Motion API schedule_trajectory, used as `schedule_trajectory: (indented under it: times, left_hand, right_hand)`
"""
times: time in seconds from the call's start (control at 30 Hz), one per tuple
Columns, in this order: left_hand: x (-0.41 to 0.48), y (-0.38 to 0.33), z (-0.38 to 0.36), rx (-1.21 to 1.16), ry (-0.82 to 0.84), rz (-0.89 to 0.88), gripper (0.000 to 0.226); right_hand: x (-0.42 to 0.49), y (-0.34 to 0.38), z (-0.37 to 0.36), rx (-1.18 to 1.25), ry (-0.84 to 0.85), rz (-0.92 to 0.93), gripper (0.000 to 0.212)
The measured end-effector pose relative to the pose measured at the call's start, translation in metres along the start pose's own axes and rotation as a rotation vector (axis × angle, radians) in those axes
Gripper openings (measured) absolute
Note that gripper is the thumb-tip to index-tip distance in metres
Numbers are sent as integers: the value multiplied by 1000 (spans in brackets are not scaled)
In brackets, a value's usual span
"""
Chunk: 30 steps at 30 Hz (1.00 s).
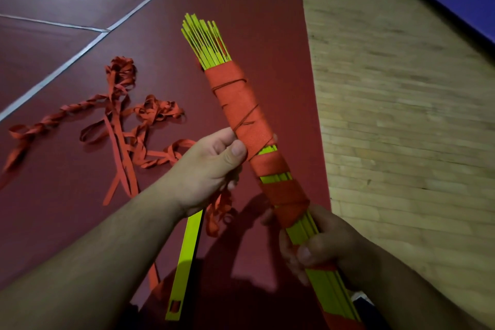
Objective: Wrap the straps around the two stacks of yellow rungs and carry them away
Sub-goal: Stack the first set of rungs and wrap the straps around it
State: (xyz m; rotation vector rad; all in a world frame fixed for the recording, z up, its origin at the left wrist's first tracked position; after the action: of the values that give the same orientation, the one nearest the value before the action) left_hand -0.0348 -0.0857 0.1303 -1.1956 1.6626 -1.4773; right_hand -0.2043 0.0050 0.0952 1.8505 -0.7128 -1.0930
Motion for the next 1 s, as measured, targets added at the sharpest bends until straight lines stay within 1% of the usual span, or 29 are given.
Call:
schedule_trajectory:
  times: [0.03, 0.07, 0.1, 0.13, 0.2, 0.23, 0.27, 0.3, 0.37, 0.43, 0.5, 0.57, 0.6, 0.67, 0.77, 0.83, 0.93, 1.0]
  left_hand:
    - [0, 1, -2, 4, -24, 1, 75]
    - [0, 3, -1, 23, -72, 8, 81]
    - [1, 6, -2, 40, -122, 20, 83]
    - [0, 8, -2, 46, -167, 25, 77]
    - [0, 11, -2, 46, -273, 33, 52]
    - [0, 11, -1, 49, -329, 52, 46]
    - [0, 12, 0, 52, -372, 72, 48]
    - [0, 12, 1, 57, -392, 73, 53]
    - [0, 9, 0, 105, -390, 47, 58]
    - [-2, 7, -3, 123, -359, 35, 53]
    - [-2, 6, -4, 92, -330, 44, 33]
    - [-3, 7, -5, 103, -303, 53, 10]
    - [-4, 6, -5, 104, -293, 55, 3]
    - [-4, 6, -5, 72, -268, 53, 6]
    - [-2, 4, -5, 81, -228, 40, 8]
    - [-1, 1, -4, 91, -221, 19, 9]
    - [1, -2, -1, 119, -207, 7, 20]
    - [2, 0, -1, 82, -161, 10, 42]
  right_hand:
    - [0, -2, -1, 30, 50, -12, 81]
    - [1, -4, -2, 48, 79, -16, 77]
    - [2, -5, -2, 57, 82, -15, 72]
    - [3, -6, -1, 54, 56, -14, 69]
    - [4, -4, 1, 9, -40, -15, 63]
    - [5, -2, 0, -37, -89, -11, 61]
    - [7, 0, -1, -140, -150, 3, 57]
    - [8, 1, -2, -297, -232, 19, 53]
    - [10, 3, 0, -548, -409, 55, 51]
    - [10, 6, 3, -654, -543, 90, 49]
    - [8, 11, 10, -744, -634, 120, 46]
    - [7, 19, 18, -811, -689, 156, 44]
    - [6, 22, 22, -801, -696, 167, 41]
    - [6, 25, 24, -724, -651, 173, 32]
    - [7, 24, 21, -591, -525, 204, 24]
    - [7, 23, 13, -436, -432, 216, 19]
    - [6, 22, 8, -167, -352, 176, 15]
    - [5, 22, 7, -54, -301, 148, 20]
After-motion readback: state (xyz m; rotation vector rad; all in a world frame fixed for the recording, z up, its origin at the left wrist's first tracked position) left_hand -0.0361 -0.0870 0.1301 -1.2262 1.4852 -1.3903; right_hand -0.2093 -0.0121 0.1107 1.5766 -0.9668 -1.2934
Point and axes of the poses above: each hand's wrist, its own x-axis towards the middle knuckle, its own z-axis out of the back of the hand, y = z × x, the point moved 5 cm from there along x, towards the middle knuckle, and after that the axes turned 5 degrees about -y, right-handed, at the moved point
